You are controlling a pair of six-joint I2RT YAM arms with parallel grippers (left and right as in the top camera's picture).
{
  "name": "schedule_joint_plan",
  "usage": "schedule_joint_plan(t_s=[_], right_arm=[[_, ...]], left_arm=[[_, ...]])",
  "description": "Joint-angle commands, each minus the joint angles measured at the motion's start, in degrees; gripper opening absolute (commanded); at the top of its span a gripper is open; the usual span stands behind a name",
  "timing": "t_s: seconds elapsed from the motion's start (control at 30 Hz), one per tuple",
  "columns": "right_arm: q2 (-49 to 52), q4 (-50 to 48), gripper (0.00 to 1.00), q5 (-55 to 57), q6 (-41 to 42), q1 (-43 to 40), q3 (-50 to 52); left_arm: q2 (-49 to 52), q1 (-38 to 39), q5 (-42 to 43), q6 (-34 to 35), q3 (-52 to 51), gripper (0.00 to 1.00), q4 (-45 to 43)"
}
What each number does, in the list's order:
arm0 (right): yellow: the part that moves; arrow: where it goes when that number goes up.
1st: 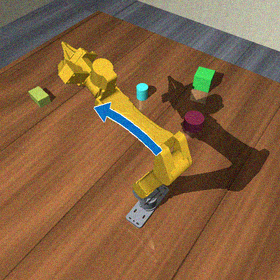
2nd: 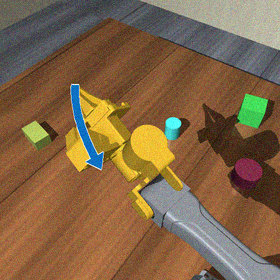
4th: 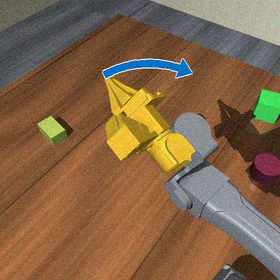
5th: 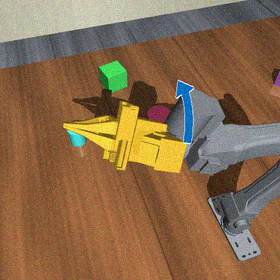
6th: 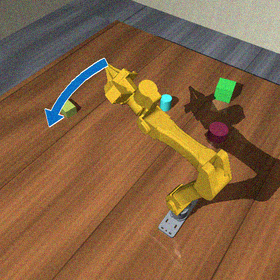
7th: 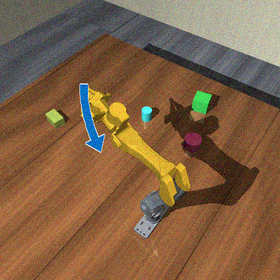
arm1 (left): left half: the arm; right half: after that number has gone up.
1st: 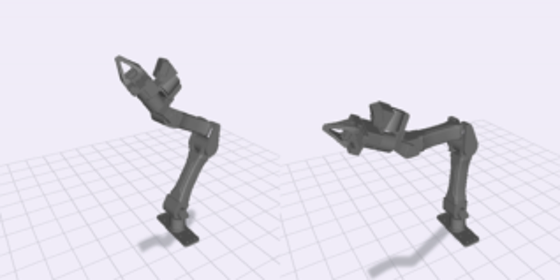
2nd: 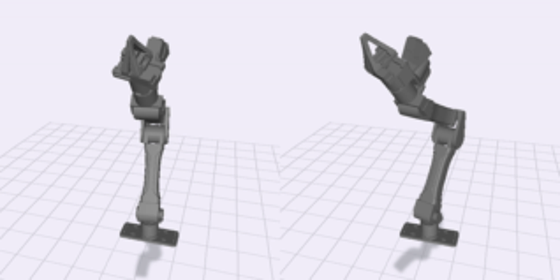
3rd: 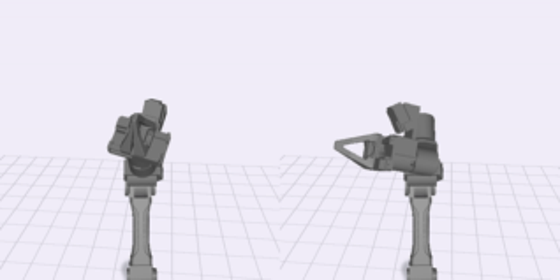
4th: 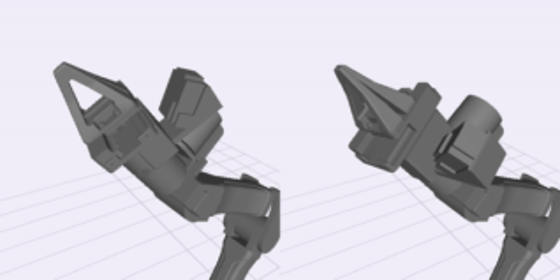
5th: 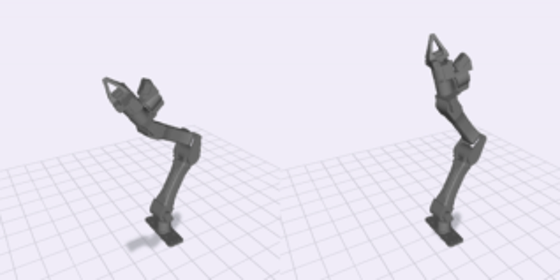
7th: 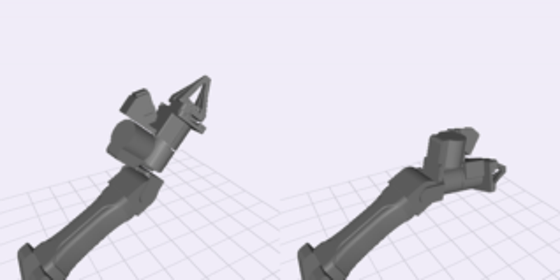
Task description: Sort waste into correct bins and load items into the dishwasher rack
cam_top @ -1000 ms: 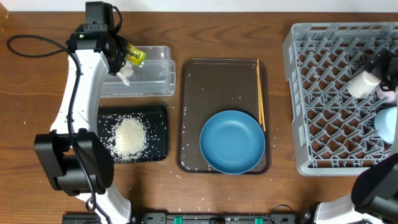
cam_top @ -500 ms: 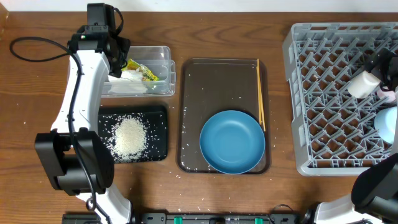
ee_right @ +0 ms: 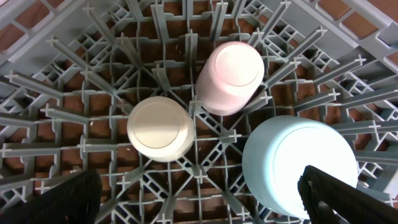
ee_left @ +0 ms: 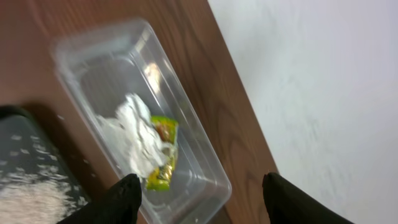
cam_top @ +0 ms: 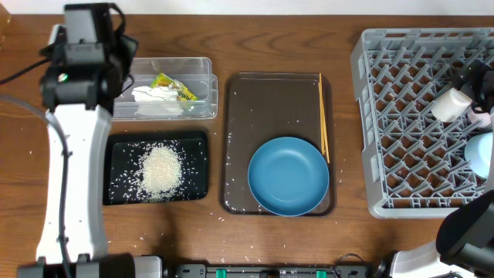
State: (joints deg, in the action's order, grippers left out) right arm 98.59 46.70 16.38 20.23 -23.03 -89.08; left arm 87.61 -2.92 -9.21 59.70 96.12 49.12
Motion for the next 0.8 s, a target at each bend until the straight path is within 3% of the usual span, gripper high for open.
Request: schedule_joint_plan(t_s=[0.0,0.27,0.3,0.43,0.57,0.77], right_arm=[[0.0,0.0,0.99,0.3,0.7,-0.3,0.3],[0.0,0.0,0.99,0.3,0.7,-0.3,0.3],[0.0,0.0,0.99,0.3,0.7,-0.3,0.3],[0.0,0.0,0.99,0.3,0.7,-0.3,0.3],[0.0,0.0,0.99,0.3,0.7,-0.3,0.3],[0.0,0.0,0.99,0.3,0.7,-0.3,0.3]], left_arm=[[-0.8,-3.4,-4.2,-1.0,0.2,0.66,1.5],[-1.1,-17.8,0.1,3.8,0.2,0.72,9.0],[-1.1,-19.9,0.7,5.1,0.2,0.77,10.7],[-1.1,-24.9,2.4,5.6,0.2,0.8,14.5],[-1.1,-27.6,2.6,5.5,0.2,0.87,18.2],[-1.1,-28.2,2.6,5.5,0.2,0.89,19.5]])
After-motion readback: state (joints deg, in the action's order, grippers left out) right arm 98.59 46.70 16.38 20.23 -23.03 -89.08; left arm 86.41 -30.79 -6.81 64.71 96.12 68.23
